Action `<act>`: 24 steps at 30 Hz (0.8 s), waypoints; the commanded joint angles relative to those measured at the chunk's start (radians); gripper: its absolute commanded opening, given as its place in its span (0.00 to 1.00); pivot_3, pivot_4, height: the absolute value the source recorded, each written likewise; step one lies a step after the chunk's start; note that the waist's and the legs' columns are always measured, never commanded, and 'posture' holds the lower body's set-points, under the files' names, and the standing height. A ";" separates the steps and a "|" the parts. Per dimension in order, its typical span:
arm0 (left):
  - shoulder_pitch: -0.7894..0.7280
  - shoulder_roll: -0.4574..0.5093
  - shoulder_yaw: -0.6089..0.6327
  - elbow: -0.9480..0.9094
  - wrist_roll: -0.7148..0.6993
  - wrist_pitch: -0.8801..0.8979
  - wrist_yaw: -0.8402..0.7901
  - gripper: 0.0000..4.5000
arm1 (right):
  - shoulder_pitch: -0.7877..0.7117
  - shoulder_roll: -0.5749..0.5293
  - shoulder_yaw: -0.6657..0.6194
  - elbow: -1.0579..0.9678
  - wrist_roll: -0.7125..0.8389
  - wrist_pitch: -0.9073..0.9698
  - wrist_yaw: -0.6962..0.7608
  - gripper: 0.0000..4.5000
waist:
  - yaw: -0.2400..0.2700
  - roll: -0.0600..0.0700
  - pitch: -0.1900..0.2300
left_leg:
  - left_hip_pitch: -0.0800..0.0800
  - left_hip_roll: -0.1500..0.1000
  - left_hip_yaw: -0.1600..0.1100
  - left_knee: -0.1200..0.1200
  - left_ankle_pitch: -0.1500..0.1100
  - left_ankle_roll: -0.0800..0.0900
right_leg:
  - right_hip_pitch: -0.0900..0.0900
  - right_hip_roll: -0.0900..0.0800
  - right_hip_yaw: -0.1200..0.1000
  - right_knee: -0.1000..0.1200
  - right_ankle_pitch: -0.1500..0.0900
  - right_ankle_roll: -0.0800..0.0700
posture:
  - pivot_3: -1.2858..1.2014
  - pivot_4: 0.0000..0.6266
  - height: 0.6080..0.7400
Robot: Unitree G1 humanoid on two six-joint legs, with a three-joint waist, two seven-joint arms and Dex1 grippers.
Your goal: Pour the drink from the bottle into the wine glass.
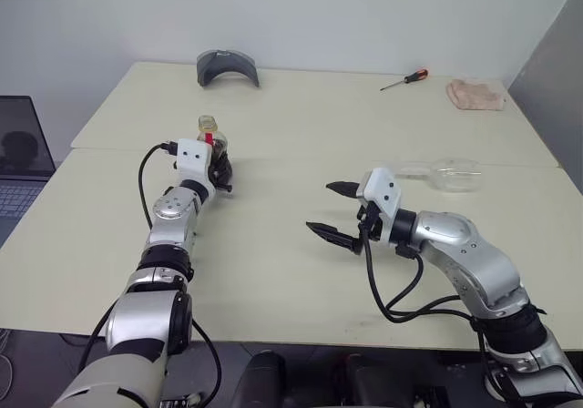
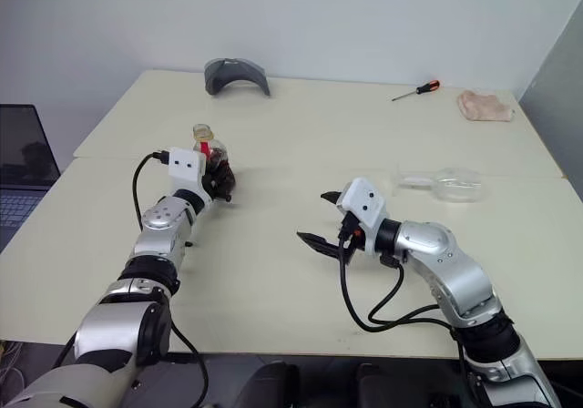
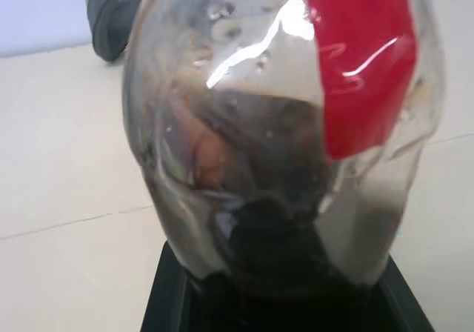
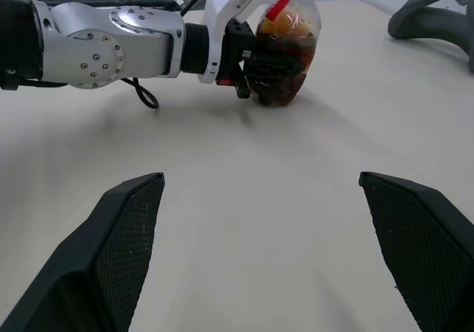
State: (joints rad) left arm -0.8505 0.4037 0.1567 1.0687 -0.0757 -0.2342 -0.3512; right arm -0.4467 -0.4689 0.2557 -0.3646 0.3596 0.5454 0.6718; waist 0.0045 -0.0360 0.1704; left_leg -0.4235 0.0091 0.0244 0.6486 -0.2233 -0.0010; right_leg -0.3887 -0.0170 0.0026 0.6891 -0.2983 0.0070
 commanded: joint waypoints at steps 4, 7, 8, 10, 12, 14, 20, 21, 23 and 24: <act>-0.021 0.006 0.051 0.057 -0.034 -0.046 -0.014 0.27 | -0.006 0.001 -0.026 -0.039 -0.009 -0.011 0.011 1.00 | -0.005 0.000 0.000 | 0.000 0.000 -0.001 0.000 0.000 0.000 | 0.000 0.000 -0.002 0.001 0.000 0.000 | 0.52 0.24 1.00; 0.003 -0.002 0.071 0.048 -0.054 -0.046 -0.021 0.50 | 0.008 -0.006 -0.033 -0.066 -0.007 -0.004 0.008 1.00 | -0.006 0.000 0.000 | 0.000 0.000 -0.002 0.000 0.000 0.000 | 0.000 0.000 -0.003 0.001 0.000 0.000 | 0.52 0.24 1.00; 0.008 -0.004 0.075 0.044 -0.059 -0.044 -0.026 0.58 | 0.011 -0.007 -0.035 -0.072 -0.007 -0.002 0.008 1.00 | -0.006 0.000 0.000 | 0.000 0.000 -0.002 0.000 0.000 0.000 | 0.000 0.000 -0.003 0.001 0.000 0.000 | 0.52 0.24 1.00; 0.038 -0.014 0.082 0.011 -0.071 -0.044 -0.033 0.72 | 0.023 -0.015 -0.044 -0.099 0.000 0.011 0.007 1.00 | -0.006 0.000 0.000 | 0.000 0.000 -0.002 0.000 0.000 0.000 | 0.000 0.000 -0.003 0.002 0.000 0.000 | 0.52 0.24 1.00; 0.068 -0.023 0.088 -0.028 -0.082 -0.037 -0.047 0.88 | 0.031 -0.019 -0.058 -0.121 0.010 0.027 0.005 1.00 | -0.006 0.000 0.000 | 0.000 0.000 -0.002 0.000 0.000 0.000 | 0.000 0.000 -0.003 0.001 0.000 0.000 | 0.52 0.24 1.00; 0.093 -0.027 0.089 -0.069 -0.091 -0.028 -0.056 0.99 | 0.037 -0.025 -0.070 -0.138 0.018 0.040 0.007 1.00 | -0.006 0.000 0.000 | 0.000 0.000 -0.003 0.000 0.000 0.000 | 0.000 -0.001 -0.003 0.002 0.000 0.000 | 0.52 0.24 1.00; 0.269 -0.028 0.097 -0.374 -0.127 0.064 -0.044 0.99 | 0.080 -0.094 -0.149 -0.217 0.091 0.115 0.029 1.00 | -0.007 0.000 0.000 | 0.000 0.000 -0.004 0.000 0.000 0.000 | 0.001 -0.001 -0.004 0.001 0.000 0.000 | 0.52 0.24 1.00; 0.306 -0.028 0.096 -0.437 -0.127 0.086 -0.033 0.99 | 0.090 -0.107 -0.161 -0.229 0.104 0.126 0.032 1.00 | -0.009 0.000 0.000 | 0.000 0.000 -0.004 0.000 0.000 0.000 | 0.001 -0.001 -0.004 0.001 0.000 0.000 | 0.52 0.24 1.00; 0.390 -0.027 0.096 -0.574 -0.115 0.132 0.006 0.99 | 0.112 -0.121 -0.195 -0.251 0.137 0.155 0.025 1.00 | -0.010 0.000 -0.001 | 0.000 0.000 -0.005 0.000 0.000 0.000 | 0.001 -0.001 -0.004 0.001 0.000 0.000 | 0.52 0.24 1.00; 0.440 -0.030 0.104 -0.657 -0.118 0.164 0.030 0.99 | 0.126 -0.125 -0.221 -0.264 0.164 0.178 0.018 1.00 | -0.011 0.000 -0.001 | 0.000 0.001 -0.005 0.000 0.000 0.000 | 0.001 -0.001 -0.005 0.001 0.000 0.000 | 0.52 0.24 1.00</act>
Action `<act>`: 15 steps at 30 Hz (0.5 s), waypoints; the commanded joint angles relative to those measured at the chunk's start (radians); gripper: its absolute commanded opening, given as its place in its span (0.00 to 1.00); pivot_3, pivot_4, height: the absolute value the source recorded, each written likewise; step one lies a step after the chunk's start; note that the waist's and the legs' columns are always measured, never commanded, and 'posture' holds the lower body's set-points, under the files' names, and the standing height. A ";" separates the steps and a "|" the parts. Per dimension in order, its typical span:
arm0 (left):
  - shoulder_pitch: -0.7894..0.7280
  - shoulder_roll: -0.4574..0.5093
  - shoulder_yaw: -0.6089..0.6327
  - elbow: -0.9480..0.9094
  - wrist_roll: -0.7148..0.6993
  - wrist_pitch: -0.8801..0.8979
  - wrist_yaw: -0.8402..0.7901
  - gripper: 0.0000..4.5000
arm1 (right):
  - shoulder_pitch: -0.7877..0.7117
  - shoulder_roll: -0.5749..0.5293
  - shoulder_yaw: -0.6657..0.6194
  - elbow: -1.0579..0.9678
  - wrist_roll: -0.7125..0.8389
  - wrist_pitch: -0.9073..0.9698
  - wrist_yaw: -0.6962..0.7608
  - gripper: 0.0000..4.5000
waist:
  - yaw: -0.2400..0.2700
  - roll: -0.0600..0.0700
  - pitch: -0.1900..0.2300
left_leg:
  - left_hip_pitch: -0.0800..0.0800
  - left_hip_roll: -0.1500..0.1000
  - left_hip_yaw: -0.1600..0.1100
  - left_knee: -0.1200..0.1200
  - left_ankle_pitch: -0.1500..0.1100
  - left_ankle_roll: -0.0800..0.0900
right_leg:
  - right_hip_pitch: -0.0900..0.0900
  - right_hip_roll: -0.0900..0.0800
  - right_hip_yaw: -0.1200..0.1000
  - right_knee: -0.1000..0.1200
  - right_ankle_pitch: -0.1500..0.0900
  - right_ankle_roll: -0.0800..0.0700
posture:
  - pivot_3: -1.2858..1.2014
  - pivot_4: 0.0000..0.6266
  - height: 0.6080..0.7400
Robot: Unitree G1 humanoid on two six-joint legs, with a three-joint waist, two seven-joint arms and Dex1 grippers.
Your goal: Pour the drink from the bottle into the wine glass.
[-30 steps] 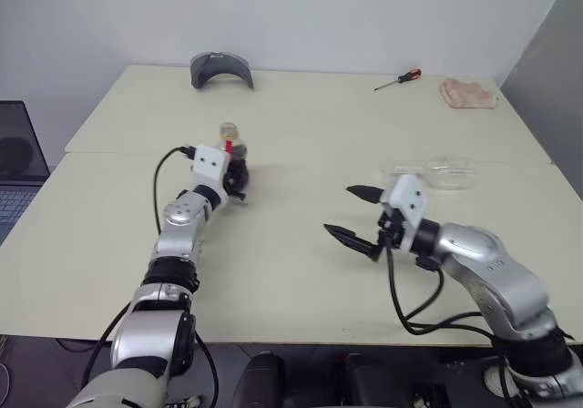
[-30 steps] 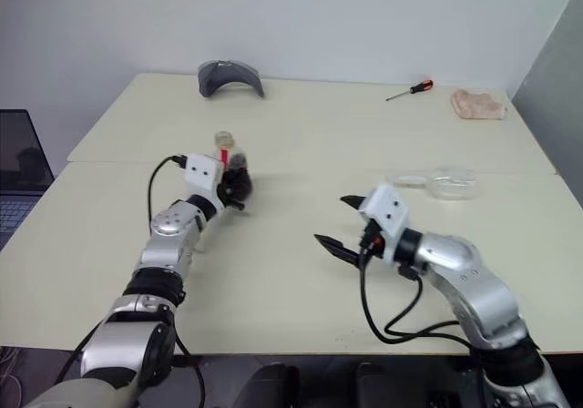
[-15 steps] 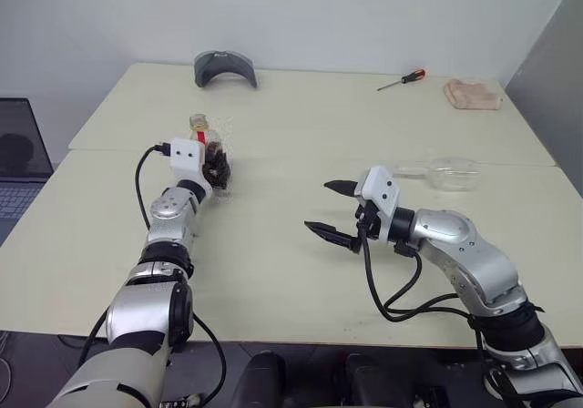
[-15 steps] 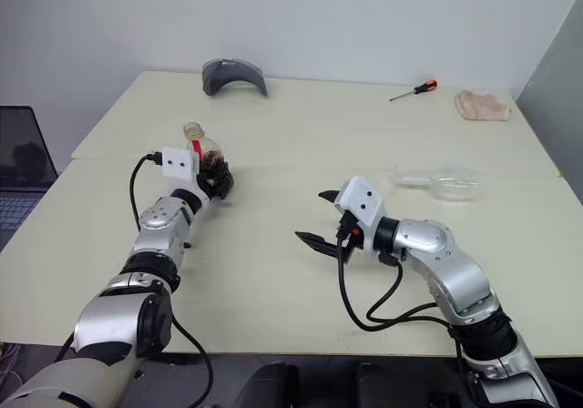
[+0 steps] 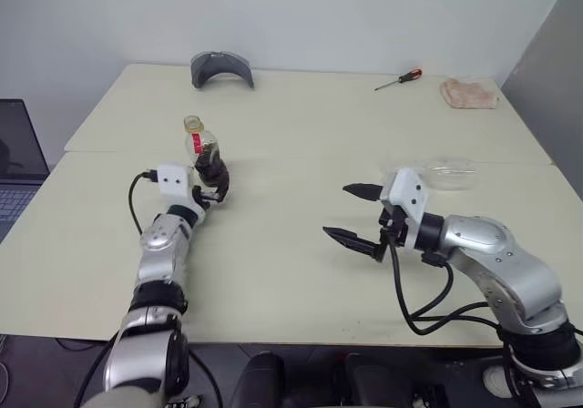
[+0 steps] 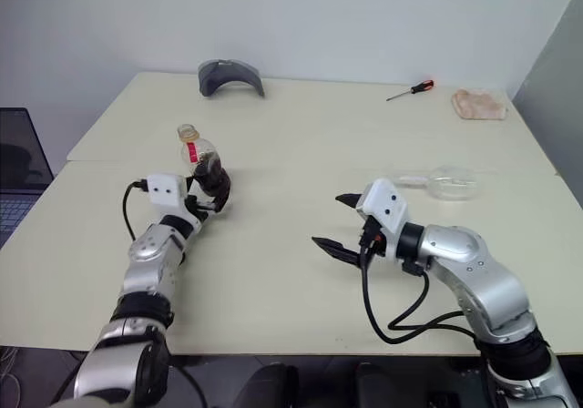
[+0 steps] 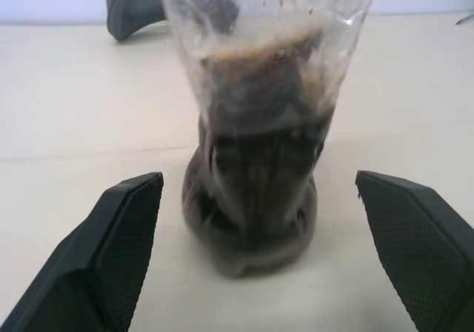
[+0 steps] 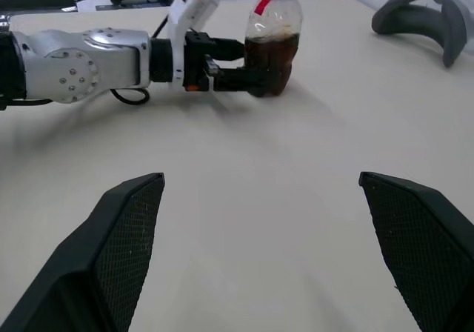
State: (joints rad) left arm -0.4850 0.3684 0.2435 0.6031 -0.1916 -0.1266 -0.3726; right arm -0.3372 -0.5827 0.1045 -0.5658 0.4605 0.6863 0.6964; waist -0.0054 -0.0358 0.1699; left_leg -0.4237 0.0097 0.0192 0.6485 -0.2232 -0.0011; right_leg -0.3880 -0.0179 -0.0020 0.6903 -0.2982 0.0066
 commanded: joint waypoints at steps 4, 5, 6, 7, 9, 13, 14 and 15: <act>0.264 -0.017 0.030 -0.502 0.004 0.164 0.144 0.99 | 0.063 -0.004 -0.180 -0.104 0.173 0.130 -0.059 1.00 | 0.000 0.000 0.000 | 0.000 0.000 -0.001 0.000 0.000 0.000 | 0.001 0.000 0.000 0.000 0.000 0.000 | 0.52 0.24 1.00; 0.287 -0.019 0.026 -0.543 0.013 0.180 0.158 0.99 | 0.066 -0.001 -0.195 -0.109 0.191 0.145 -0.071 1.00 | 0.001 0.000 0.000 | 0.000 0.000 -0.001 0.000 0.000 0.000 | 0.001 0.000 -0.001 0.000 0.000 0.000 | 0.52 0.24 1.00; 0.320 -0.014 0.002 -0.601 0.044 0.201 0.165 0.99 | 0.078 0.015 -0.228 -0.113 0.223 0.174 -0.106 1.00 | 0.002 0.000 0.000 | 0.000 0.000 -0.002 0.000 0.000 0.000 | 0.002 0.000 -0.001 0.000 0.000 0.000 | 0.52 0.24 1.00; 0.345 -0.005 -0.030 -0.653 0.070 0.208 0.155 0.99 | 0.092 0.040 -0.262 -0.112 0.247 0.203 -0.154 1.00 | 0.003 -0.001 -0.001 | 0.000 0.000 -0.002 0.000 0.000 0.000 | 0.002 0.000 -0.002 0.000 0.000 0.000 | 0.52 0.24 1.00; 0.359 0.015 -0.097 -0.719 0.087 0.243 0.099 0.99 | 0.125 0.090 -0.314 -0.107 0.277 0.253 -0.251 1.00 | 0.010 0.000 -0.001 | 0.000 0.000 -0.005 0.000 0.000 0.000 | 0.004 0.000 -0.005 -0.001 0.000 0.000 | 0.52 0.24 1.00; 0.314 0.067 -0.179 -0.710 0.085 0.247 -0.033 0.99 | 0.151 0.194 -0.363 -0.094 0.313 0.364 -0.433 1.00 | 0.012 0.001 -0.002 | 0.000 -0.001 -0.005 0.000 0.000 0.000 | 0.005 -0.001 -0.006 -0.002 0.000 0.000 | 0.52 0.24 1.00; 0.294 0.078 -0.193 -0.684 0.087 0.223 -0.063 0.99 | 0.149 0.236 -0.379 -0.084 0.317 0.389 -0.493 1.00 | 0.010 0.001 -0.002 | 0.001 -0.001 -0.005 0.000 0.000 0.000 | 0.005 -0.001 -0.006 -0.002 0.000 0.000 | 0.52 0.24 1.00; 0.274 0.087 -0.207 -0.659 0.085 0.203 -0.095 0.99 | 0.140 0.281 -0.402 -0.069 0.322 0.409 -0.556 1.00 | 0.008 0.001 -0.002 | 0.001 -0.001 -0.006 0.000 0.000 0.000 | 0.005 -0.001 -0.006 -0.002 0.000 -0.001 | 0.52 0.24 1.00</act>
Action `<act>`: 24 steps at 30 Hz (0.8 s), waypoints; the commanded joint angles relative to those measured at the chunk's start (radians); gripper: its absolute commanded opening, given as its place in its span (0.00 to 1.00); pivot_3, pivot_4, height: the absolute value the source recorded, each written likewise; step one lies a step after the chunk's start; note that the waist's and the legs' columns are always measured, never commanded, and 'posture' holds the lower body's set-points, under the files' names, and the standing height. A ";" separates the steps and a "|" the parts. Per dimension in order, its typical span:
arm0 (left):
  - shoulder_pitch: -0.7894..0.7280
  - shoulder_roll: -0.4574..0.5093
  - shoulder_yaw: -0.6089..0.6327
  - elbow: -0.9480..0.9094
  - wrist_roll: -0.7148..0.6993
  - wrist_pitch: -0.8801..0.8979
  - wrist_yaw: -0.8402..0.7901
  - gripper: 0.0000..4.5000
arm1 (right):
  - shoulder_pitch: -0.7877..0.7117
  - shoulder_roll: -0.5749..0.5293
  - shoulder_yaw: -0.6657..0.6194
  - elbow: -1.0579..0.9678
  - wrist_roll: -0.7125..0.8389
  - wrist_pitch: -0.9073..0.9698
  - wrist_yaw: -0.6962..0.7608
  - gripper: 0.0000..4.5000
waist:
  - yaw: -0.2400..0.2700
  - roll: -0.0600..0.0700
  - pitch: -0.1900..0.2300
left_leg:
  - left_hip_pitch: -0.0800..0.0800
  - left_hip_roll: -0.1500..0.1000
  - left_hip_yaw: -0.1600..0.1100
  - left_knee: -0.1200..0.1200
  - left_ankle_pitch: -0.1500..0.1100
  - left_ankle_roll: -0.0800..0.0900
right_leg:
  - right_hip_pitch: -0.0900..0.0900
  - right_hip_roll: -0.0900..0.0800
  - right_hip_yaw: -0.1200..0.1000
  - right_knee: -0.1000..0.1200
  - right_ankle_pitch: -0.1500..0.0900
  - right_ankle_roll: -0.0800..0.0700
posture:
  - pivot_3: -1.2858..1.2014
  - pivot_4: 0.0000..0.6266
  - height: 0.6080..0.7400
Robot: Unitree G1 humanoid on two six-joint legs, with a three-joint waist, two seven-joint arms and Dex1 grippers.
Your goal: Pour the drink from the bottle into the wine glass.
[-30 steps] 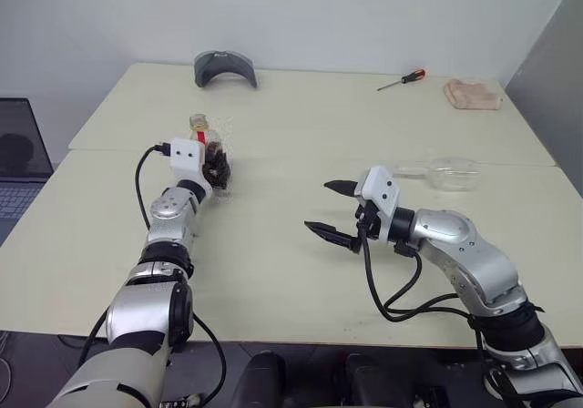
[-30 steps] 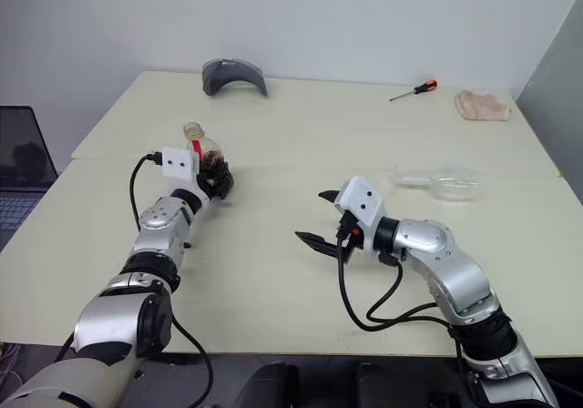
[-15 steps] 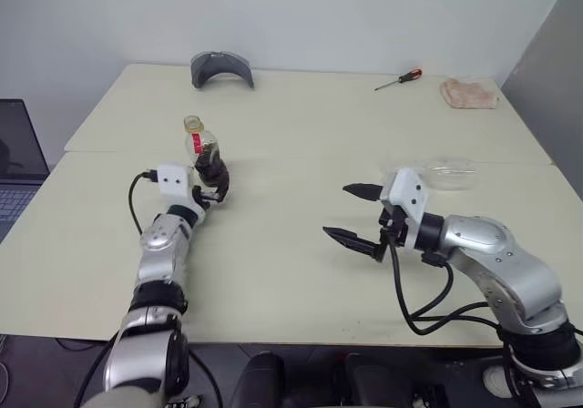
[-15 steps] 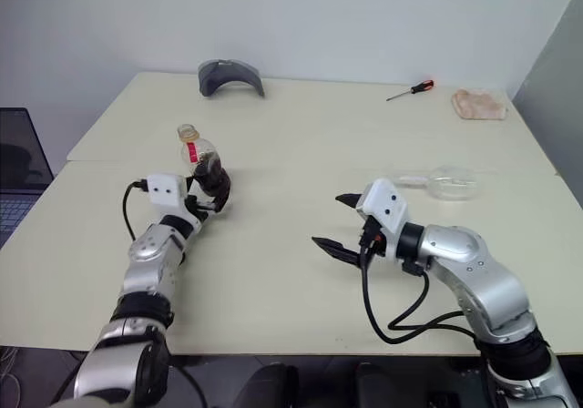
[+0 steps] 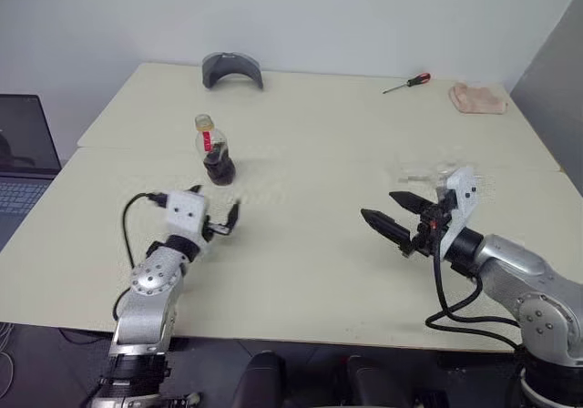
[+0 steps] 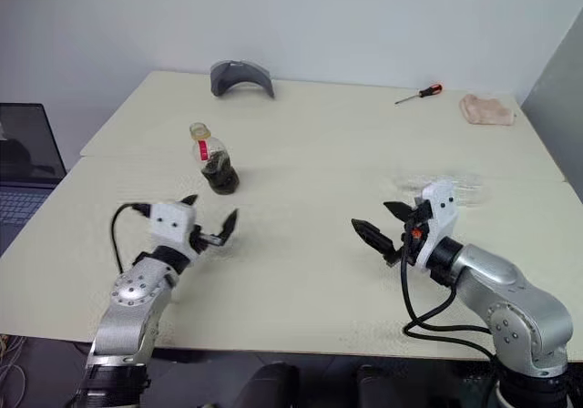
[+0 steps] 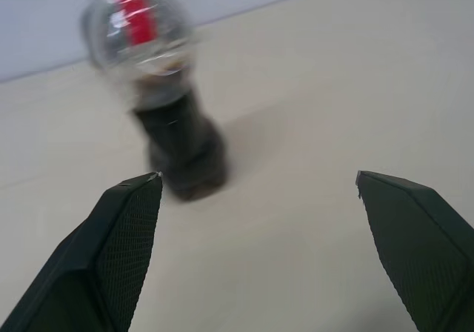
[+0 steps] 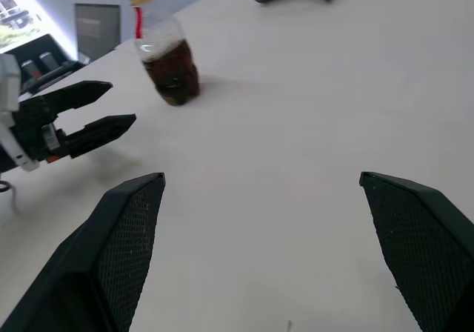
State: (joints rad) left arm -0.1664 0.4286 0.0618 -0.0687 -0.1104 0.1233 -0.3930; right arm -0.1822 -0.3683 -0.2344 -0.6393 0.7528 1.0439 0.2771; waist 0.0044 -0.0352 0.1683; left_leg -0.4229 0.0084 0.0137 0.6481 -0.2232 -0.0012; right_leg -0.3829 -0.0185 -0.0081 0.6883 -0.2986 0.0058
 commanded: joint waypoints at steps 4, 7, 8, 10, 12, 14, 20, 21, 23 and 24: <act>-0.181 0.046 -0.087 0.134 -0.025 -0.102 -0.235 0.99 | -0.109 0.303 -0.168 0.080 0.028 0.003 -0.405 1.00 | -0.008 0.001 0.000 | 0.001 0.000 0.000 -0.001 0.000 0.000 | -0.001 0.001 0.001 0.002 -0.001 -0.001 | 0.52 0.24 1.00; -0.269 0.031 -0.109 0.172 -0.079 -0.089 -0.343 0.99 | -0.185 0.419 -0.223 0.155 0.007 -0.071 -0.535 1.00 | -0.010 0.001 0.000 | 0.001 0.000 0.001 -0.001 0.000 0.000 | -0.002 0.001 0.001 0.003 -0.001 -0.001 | 0.52 0.24 1.00; -0.288 0.027 -0.113 0.182 -0.088 -0.085 -0.366 0.99 | -0.200 0.436 -0.235 0.173 0.009 -0.082 -0.560 1.00 | -0.010 0.001 0.000 | 0.001 0.000 0.001 -0.001 0.000 0.000 | -0.003 0.001 0.001 0.003 -0.001 -0.001 | 0.52 0.24 1.00; -0.341 0.019 -0.130 0.208 -0.129 -0.065 -0.456 0.99 | -0.230 0.473 -0.259 0.230 0.028 -0.120 -0.589 1.00 | -0.010 0.001 0.000 | 0.000 0.000 0.001 -0.002 0.000 0.000 | -0.003 0.001 0.001 0.002 -0.001 -0.001 | 0.52 0.24 1.00; -0.392 0.012 -0.142 0.239 -0.162 -0.040 -0.530 0.99 | -0.257 0.506 -0.273 0.288 0.016 -0.182 -0.625 1.00 | -0.010 0.001 0.000 | -0.001 0.000 0.001 -0.002 0.000 0.000 | -0.003 0.001 0.001 0.002 -0.001 -0.001 | 0.52 0.24 1.00; -0.423 0.016 -0.155 0.258 -0.176 -0.019 -0.588 0.99 | -0.275 0.532 -0.288 0.331 0.018 -0.232 -0.656 1.00 | -0.012 0.002 0.001 | -0.001 0.000 0.001 -0.002 0.000 0.000 | -0.003 0.001 0.001 0.002 -0.001 -0.001 | 0.52 0.24 1.00; -0.473 0.024 -0.186 0.252 -0.183 0.022 -0.695 0.99 | -0.325 0.595 -0.316 0.490 0.085 -0.431 -0.657 1.00 | -0.023 0.002 0.001 | -0.001 0.000 0.001 -0.002 0.001 0.000 | -0.004 0.002 0.001 0.003 -0.001 -0.002 | 0.52 0.24 1.00; -0.476 0.021 -0.185 0.250 -0.183 0.027 -0.697 0.99 | -0.329 0.589 -0.312 0.513 0.096 -0.438 -0.659 1.00 | -0.027 0.002 0.001 | -0.001 0.000 0.001 -0.002 0.001 0.000 | -0.004 0.002 0.001 0.003 -0.002 -0.002 | 0.52 0.24 1.00; -0.479 0.017 -0.184 0.246 -0.183 0.036 -0.702 0.99 | -0.339 0.580 -0.304 0.558 0.117 -0.470 -0.652 1.00 | -0.032 0.003 0.001 | -0.001 0.000 0.001 -0.002 0.001 0.000 | -0.004 0.002 0.001 0.004 -0.002 -0.003 | 0.52 0.24 1.00; -0.479 0.015 -0.184 0.243 -0.183 0.040 -0.703 0.99 | -0.350 0.576 -0.302 0.583 0.137 -0.482 -0.642 1.00 | -0.032 0.003 0.001 | -0.001 0.001 0.001 -0.002 0.001 0.000 | -0.004 0.002 0.001 0.004 -0.002 -0.003 | 0.52 0.24 1.00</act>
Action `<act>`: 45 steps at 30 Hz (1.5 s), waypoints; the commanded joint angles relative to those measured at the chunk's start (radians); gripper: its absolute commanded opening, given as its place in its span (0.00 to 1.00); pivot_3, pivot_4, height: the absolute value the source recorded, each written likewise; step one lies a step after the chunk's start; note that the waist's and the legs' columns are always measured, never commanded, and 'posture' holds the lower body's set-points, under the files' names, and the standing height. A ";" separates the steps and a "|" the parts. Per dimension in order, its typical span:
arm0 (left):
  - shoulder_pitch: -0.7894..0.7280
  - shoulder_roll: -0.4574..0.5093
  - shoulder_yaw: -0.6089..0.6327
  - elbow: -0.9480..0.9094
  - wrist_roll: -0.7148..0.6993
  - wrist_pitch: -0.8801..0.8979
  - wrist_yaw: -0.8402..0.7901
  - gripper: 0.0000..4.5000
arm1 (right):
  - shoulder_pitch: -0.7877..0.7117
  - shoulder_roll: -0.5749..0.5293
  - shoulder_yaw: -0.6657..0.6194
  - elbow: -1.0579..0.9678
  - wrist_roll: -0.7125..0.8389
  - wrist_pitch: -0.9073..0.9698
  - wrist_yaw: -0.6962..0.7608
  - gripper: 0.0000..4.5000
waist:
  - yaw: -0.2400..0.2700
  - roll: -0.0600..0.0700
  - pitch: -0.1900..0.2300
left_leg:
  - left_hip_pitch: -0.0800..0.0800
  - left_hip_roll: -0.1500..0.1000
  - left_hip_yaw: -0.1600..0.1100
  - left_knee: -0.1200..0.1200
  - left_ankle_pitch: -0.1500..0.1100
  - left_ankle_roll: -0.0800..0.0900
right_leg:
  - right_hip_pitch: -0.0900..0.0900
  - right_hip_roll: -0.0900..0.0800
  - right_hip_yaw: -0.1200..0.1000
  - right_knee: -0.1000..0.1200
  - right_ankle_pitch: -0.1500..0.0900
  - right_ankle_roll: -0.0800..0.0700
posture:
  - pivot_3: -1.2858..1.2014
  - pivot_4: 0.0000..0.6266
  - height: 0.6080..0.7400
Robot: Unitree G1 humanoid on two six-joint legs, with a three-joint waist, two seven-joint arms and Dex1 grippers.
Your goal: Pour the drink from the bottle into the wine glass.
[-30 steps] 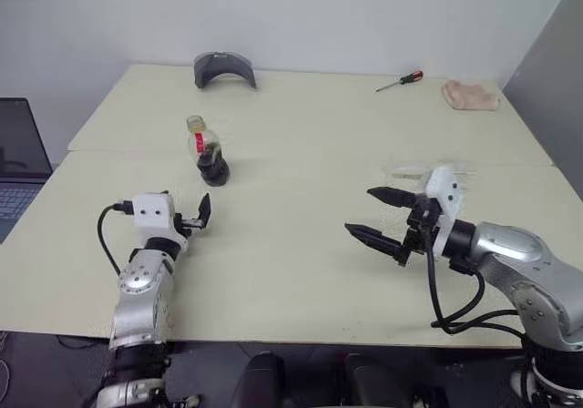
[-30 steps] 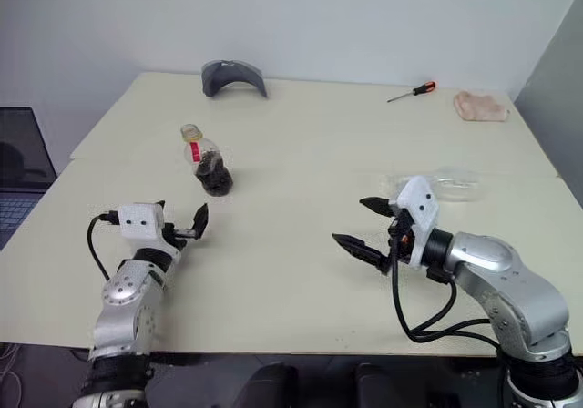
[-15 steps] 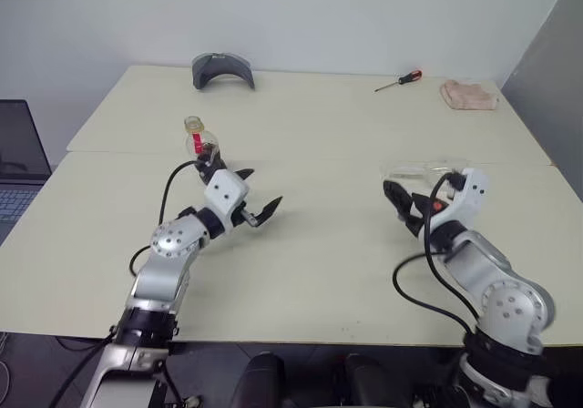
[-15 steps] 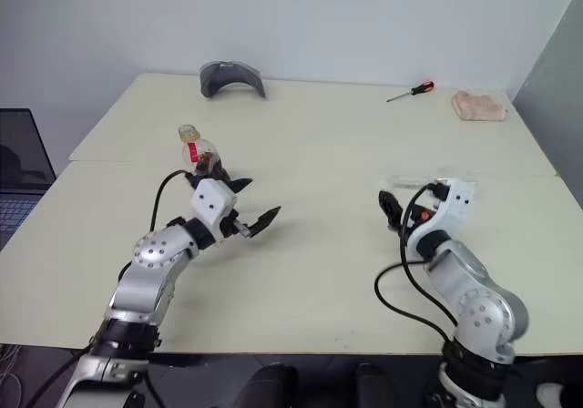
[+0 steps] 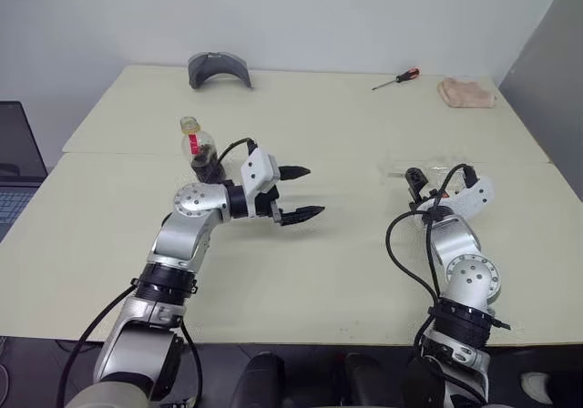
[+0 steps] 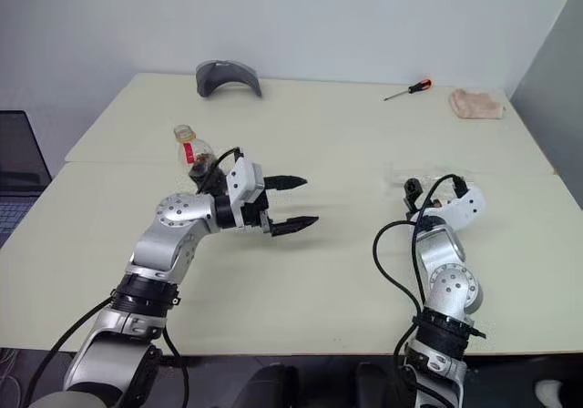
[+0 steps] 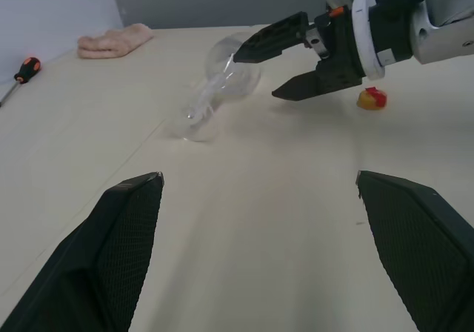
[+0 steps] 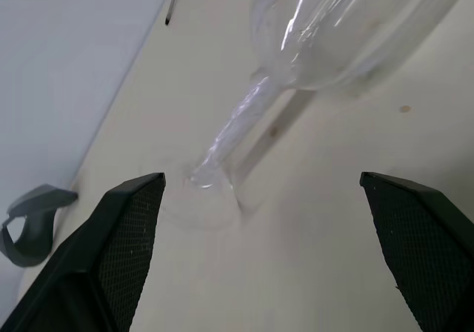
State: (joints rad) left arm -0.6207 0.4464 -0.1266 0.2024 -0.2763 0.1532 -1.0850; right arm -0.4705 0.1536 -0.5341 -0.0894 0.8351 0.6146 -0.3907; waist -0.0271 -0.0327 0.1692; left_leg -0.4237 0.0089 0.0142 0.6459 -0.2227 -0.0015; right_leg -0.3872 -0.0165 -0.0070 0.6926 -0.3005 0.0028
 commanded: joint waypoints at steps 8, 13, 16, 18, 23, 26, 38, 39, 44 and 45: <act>-0.028 -0.010 0.003 -0.035 -0.007 0.020 -0.009 0.99 | -0.174 0.014 0.028 0.274 0.082 -0.173 0.143 1.00 | -0.005 0.001 0.001 | 0.000 0.001 0.000 0.000 0.000 0.000 | -0.001 0.001 0.000 0.003 -0.001 -0.001 | 0.52 0.24 1.00; -0.028 -0.012 0.003 -0.047 -0.007 0.031 -0.008 0.99 | -0.252 -0.032 0.022 0.466 0.039 -0.255 0.207 1.00 | -0.004 0.001 0.001 | 0.000 0.001 0.000 0.000 0.000 0.000 | -0.001 0.001 0.000 0.003 -0.001 -0.001 | 0.52 0.24 1.00; -0.025 -0.009 0.003 -0.056 -0.005 0.037 -0.006 0.99 | -0.303 -0.062 0.001 0.583 0.014 -0.327 0.244 1.00 | -0.004 0.001 0.001 | 0.000 0.001 0.000 0.000 0.000 0.000 | -0.001 0.001 0.000 0.003 -0.001 -0.002 | 0.52 0.24 1.00; -0.023 -0.008 0.003 -0.062 -0.004 0.040 -0.003 0.99 | -0.339 -0.078 -0.020 0.658 0.008 -0.378 0.270 1.00 | -0.004 0.001 0.001 | 0.000 0.001 0.000 0.000 0.000 0.000 | -0.001 0.001 0.001 0.003 -0.001 -0.002 | 0.52 0.24 1.00; -0.011 -0.003 0.004 -0.084 -0.004 0.054 0.006 0.99 | -0.396 -0.099 -0.059 0.744 0.012 -0.457 0.304 1.00 | -0.003 0.002 0.001 | 0.000 0.001 0.000 0.000 0.000 0.000 | -0.001 0.001 0.000 0.003 -0.001 -0.002 | 0.52 0.24 1.00; -0.008 -0.002 0.005 -0.090 -0.004 0.060 0.008 0.99 | -0.411 -0.104 -0.075 0.772 0.013 -0.491 0.308 1.00 | -0.003 0.002 0.001 | 0.000 0.001 0.000 0.000 0.000 0.000 | -0.001 0.001 0.000 0.003 -0.001 -0.002 | 0.52 0.24 1.00; -0.009 -0.008 0.000 -0.083 0.001 0.057 0.009 1.00 | -0.443 -0.059 -0.135 0.833 0.060 -0.541 0.261 0.56 | -0.004 0.002 0.002 | 0.000 0.001 0.000 0.000 0.000 0.000 | -0.001 0.001 0.000 0.003 -0.001 -0.002 | 0.52 0.24 1.00; -0.009 -0.008 0.000 -0.083 0.001 0.057 0.008 1.00 | -0.445 -0.055 -0.141 0.834 0.069 -0.541 0.260 0.47 | -0.004 0.003 0.002 | 0.000 0.001 0.000 0.000 0.000 0.000 | -0.001 0.001 0.000 0.003 -0.001 -0.002 | 0.52 0.24 1.00; -0.002 -0.009 0.006 -0.091 -0.004 0.067 0.017 1.00 | -0.431 -0.034 -0.122 0.751 0.099 -0.480 0.281 0.10 | -0.004 0.003 0.002 | 0.001 0.001 0.000 0.000 0.000 0.000 | -0.001 0.001 0.000 0.004 -0.001 -0.002 | 0.52 0.24 1.00; 0.002 -0.008 0.011 -0.093 -0.006 0.070 0.022 1.00 | -0.415 -0.028 -0.096 0.695 0.101 -0.439 0.289 0.06 | -0.005 0.003 0.002 | 0.001 0.001 0.000 0.000 0.000 0.000 | -0.001 0.001 0.000 0.004 -0.001 -0.002 | 0.52 0.24 1.00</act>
State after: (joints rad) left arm -0.6198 0.4357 -0.1274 0.1505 -0.2714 0.2179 -1.0752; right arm -0.8935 0.1126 -0.6705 0.6921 0.9204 0.1249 -0.1231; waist -0.0319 -0.0296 0.1711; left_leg -0.4227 0.0102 0.0145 0.6454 -0.2224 -0.0017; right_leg -0.3882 -0.0159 -0.0066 0.6963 -0.3017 0.0006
